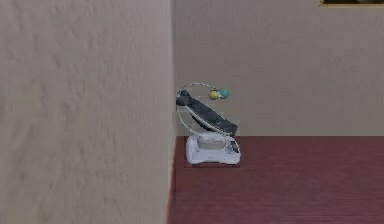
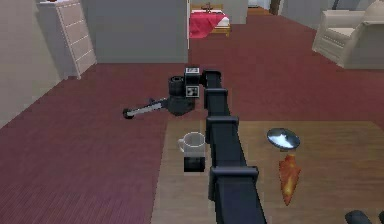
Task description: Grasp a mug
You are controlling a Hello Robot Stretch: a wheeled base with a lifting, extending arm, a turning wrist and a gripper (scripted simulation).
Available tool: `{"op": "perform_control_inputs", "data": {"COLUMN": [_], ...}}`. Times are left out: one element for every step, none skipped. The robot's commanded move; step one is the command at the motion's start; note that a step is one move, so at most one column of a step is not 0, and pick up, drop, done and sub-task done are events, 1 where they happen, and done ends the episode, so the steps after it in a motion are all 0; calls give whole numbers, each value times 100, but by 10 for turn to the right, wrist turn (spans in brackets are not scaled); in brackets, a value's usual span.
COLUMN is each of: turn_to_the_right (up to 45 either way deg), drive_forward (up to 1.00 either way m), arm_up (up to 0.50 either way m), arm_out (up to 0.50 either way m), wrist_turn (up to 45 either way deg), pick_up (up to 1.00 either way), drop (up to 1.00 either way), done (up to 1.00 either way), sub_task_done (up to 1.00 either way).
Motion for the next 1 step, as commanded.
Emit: {"op": "perform_control_inputs", "data": {"turn_to_the_right": [0], "drive_forward": [0], "arm_up": [0], "arm_out": [0], "wrist_turn": [450], "pick_up": [0], "drop": [0], "done": [0], "sub_task_done": [0]}}
